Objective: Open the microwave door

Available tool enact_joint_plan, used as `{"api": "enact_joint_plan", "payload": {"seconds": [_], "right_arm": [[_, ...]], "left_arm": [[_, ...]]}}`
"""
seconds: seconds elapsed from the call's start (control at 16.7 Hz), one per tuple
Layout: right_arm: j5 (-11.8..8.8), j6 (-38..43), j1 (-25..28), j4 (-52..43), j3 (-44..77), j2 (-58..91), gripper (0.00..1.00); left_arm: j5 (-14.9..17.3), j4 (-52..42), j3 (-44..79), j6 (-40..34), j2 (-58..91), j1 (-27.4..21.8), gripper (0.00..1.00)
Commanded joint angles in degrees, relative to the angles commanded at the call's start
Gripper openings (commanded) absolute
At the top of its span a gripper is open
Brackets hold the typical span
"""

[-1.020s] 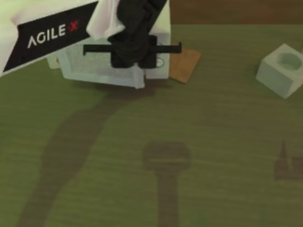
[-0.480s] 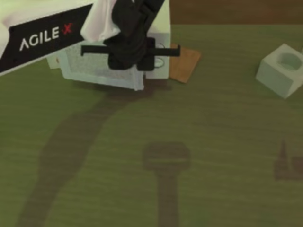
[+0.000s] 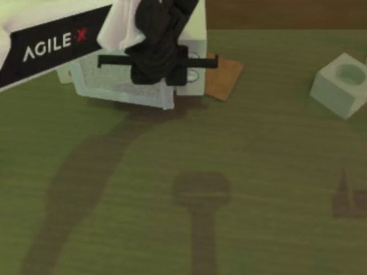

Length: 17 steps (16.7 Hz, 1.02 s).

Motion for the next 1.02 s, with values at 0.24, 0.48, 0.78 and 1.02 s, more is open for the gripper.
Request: {"api": "enact_joint_plan", "payload": {"seconds": [0.24, 0.48, 0.78, 1.02], "right_arm": [[0.00, 0.00, 0.00, 0.00, 0.00, 0.00, 1.00], [0.00, 0.00, 0.00, 0.00, 0.00, 0.00, 1.00], [0.00, 0.00, 0.00, 0.00, 0.00, 0.00, 1.00], [0.00, 0.00, 0.00, 0.00, 0.00, 0.00, 1.00]], "left_arm": [[0.00, 0.00, 0.00, 0.00, 0.00, 0.00, 0.00], [0.00, 0.00, 0.00, 0.00, 0.00, 0.00, 0.00], [0.33, 0.12, -0.16, -0.10, 0.10, -0.37, 0.00], [1.63, 1.66, -3.94, 2.97, -2.26, 0.23, 0.00]]}}
